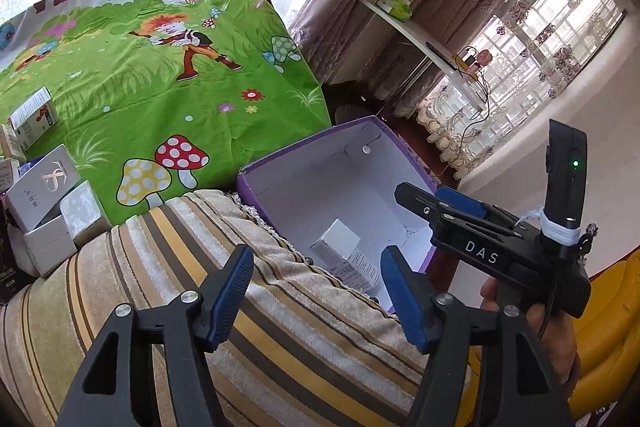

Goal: Organize rigid objects
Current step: 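Open both tools to drop the boxes into the storage box, then move left tool to the black barcode box while right tool reaches a white barcode box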

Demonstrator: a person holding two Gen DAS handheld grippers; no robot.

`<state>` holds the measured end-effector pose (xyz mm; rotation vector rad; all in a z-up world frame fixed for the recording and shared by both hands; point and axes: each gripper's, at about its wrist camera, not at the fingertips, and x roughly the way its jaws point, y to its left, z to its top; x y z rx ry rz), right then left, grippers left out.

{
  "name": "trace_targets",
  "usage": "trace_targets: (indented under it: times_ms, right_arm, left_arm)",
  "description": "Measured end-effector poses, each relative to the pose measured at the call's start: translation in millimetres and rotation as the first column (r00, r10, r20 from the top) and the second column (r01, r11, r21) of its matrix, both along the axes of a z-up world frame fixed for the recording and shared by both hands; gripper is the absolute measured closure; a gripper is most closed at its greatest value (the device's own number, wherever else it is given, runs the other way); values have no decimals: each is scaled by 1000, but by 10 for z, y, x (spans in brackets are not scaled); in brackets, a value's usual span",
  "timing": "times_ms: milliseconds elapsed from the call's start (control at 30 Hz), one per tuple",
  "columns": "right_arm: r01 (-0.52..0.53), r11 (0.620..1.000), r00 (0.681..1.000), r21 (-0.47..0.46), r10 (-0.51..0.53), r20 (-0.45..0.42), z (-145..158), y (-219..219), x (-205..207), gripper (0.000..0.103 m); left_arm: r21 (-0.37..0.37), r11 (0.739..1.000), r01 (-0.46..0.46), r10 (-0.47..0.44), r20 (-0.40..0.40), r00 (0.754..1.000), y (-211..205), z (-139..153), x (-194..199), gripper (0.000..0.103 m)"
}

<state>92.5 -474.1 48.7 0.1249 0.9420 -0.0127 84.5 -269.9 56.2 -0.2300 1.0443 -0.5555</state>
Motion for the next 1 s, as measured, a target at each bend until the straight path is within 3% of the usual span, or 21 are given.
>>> trace_targets:
  times_ms: [133,300,533,800,1000]
  right_arm:
    - [-31,999,999,-25,31,22,82,105,-19,30]
    - [-72,997,996,17,70,63,233,255,-31,30]
    - [-142,990,988,18,141,64,325,609,25,30]
    - [-221,975,974,33,219,55,355,961,122,30]
    - [-297,955,954,26,296,40,349,1269,194,29]
  left_arm:
    - [-14,1000,-7,8,59,998,101,133,-80,36]
    - [9,999,-47,45,161,986,312,318,-204,36]
    - [40,983,-178,162,255,953,918,473,-328,36]
    - [71,943,-325,299,246,922,1743,421,-392,36]
    - [105,918,-381,358,190,914,2192,231,-336,36]
